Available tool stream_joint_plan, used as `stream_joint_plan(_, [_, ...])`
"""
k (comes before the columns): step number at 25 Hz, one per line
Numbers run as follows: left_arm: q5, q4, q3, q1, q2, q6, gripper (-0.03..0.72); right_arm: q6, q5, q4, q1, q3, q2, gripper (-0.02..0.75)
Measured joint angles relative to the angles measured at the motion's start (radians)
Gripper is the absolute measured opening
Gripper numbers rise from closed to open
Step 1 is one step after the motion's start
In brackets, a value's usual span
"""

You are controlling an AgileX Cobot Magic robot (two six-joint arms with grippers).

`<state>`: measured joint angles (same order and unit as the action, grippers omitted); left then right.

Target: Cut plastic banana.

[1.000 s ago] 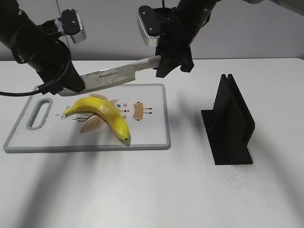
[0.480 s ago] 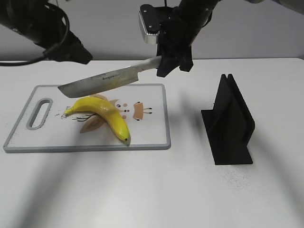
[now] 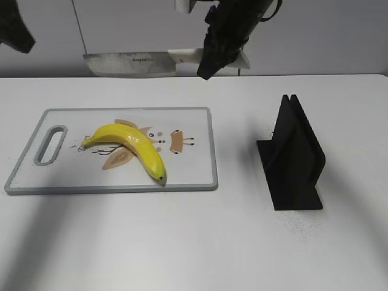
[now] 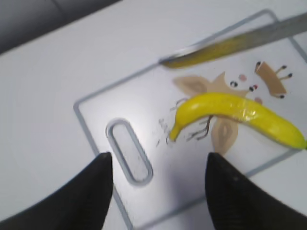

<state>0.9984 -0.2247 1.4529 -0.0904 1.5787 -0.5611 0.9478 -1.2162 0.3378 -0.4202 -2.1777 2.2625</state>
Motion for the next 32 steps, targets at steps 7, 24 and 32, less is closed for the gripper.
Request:
stream_joint_plan(7, [0.208, 0.050, -0.009, 0.097, -0.038, 0.157, 0.582, -0.445, -0.003, -0.151, 0.000, -0.001, -0.075, 0.165])
stream_joint_plan(24, [0.115, 0.033, -0.646, 0.106, -0.684, 0.194, 0.580, -0.843, -0.009, -0.201, 0.000, 0.323, -0.402, 0.165])
stream_joint_plan(32, [0.091, 0.030, -0.863, 0.106, -1.072, 0.194, 0.580, -0.896, -0.007, -0.200, 0.000, 0.539, -0.595, 0.165])
